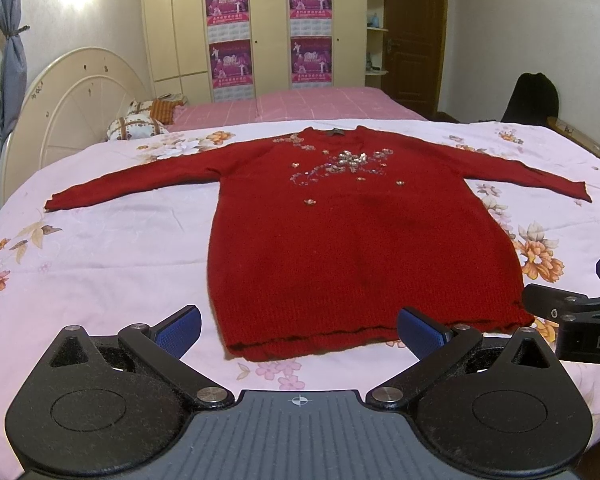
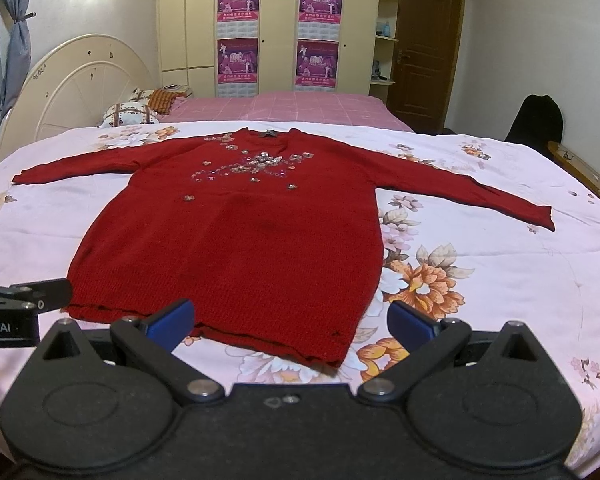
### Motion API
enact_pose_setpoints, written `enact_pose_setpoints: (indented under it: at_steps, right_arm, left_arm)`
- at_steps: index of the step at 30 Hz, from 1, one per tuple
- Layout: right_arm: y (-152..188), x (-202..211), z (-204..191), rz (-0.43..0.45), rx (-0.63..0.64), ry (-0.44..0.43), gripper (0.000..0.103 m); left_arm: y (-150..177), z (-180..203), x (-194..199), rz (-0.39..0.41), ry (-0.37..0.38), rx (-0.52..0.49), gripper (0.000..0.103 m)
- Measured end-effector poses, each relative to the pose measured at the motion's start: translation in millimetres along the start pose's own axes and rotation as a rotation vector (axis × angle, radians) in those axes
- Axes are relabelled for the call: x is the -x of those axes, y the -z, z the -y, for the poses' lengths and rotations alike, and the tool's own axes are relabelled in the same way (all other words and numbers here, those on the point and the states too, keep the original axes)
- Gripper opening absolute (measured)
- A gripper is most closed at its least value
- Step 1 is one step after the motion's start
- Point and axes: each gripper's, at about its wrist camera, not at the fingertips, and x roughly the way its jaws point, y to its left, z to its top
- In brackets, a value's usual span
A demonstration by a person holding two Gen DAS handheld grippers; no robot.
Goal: Fold small clothes
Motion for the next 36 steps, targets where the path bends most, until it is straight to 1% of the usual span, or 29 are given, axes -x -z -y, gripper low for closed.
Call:
enact_pose_setpoints:
  at_steps: [15, 17, 19, 20, 21, 22, 24, 26, 27, 28, 29, 30, 31, 32, 33, 36]
  right_arm:
    - [-2, -4, 4, -0.006, 0.002, -0.002, 0.102]
    - [-2, -6, 7, -0.011, -0.002, -0.002, 0.102]
    - [-3, -10, 15, -0.023, -0.014, -0.003, 0.102]
    - [-5, -13, 23, -0.038, -0.032, -0.021, 0.102]
    - [-8, -15, 34, -0.044, -0.056, -0.054, 0.102]
    - [-11, -16, 46, -0.032, -0.079, -0.076, 0.102]
    - [-21, -22, 76, 0.009, -0.13, -0.053, 0.102]
    - [-33, -32, 118, 0.043, -0.231, -0.048, 0.102]
    - [-39, -41, 144, 0.06, -0.293, -0.046, 0.101]
    - [-44, -49, 169, 0.074, -0.35, -0.023, 0.1]
    - [-49, -62, 198, 0.086, -0.409, 0.011, 0.089]
    - [-53, -73, 222, 0.091, -0.452, 0.03, 0.075]
    - [-57, -86, 247, 0.085, -0.501, 0.045, 0.043]
    - [-60, -100, 275, 0.079, -0.572, 0.067, 0.037]
    - [-61, -112, 300, 0.086, -0.64, 0.076, 0.04]
    - [-61, -150, 365, 0.126, -0.819, 0.114, 0.042]
  left_arm:
    - [-5, 8, -8, -0.019, 0.011, 0.001, 0.103]
    - [-8, 7, -13, -0.053, 0.051, 0.015, 0.103]
    - [-13, 0, -17, -0.045, 0.097, 0.086, 0.103]
    - [-18, -5, -22, -0.036, 0.125, 0.13, 0.103]
    - [-23, -8, -28, -0.04, 0.149, 0.146, 0.103]
    - [-30, -9, -37, -0.042, 0.166, 0.141, 0.103]
    - [-45, -10, -58, -0.038, 0.209, 0.124, 0.103]
    - [-60, -13, -81, -0.064, 0.23, 0.13, 0.103]
    - [-67, -13, -93, -0.065, 0.231, 0.128, 0.103]
    - [-74, -14, -103, -0.063, 0.216, 0.128, 0.103]
    - [-80, -15, -112, -0.067, 0.216, 0.128, 0.103]
    - [-85, -17, -120, -0.065, 0.235, 0.135, 0.103]
    - [-89, -18, -127, -0.066, 0.249, 0.149, 0.103]
    - [-94, -21, -135, -0.07, 0.263, 0.169, 0.103]
    - [-96, -23, -143, -0.072, 0.273, 0.189, 0.103]
    - [-102, -27, -168, -0.09, 0.246, 0.217, 0.103]
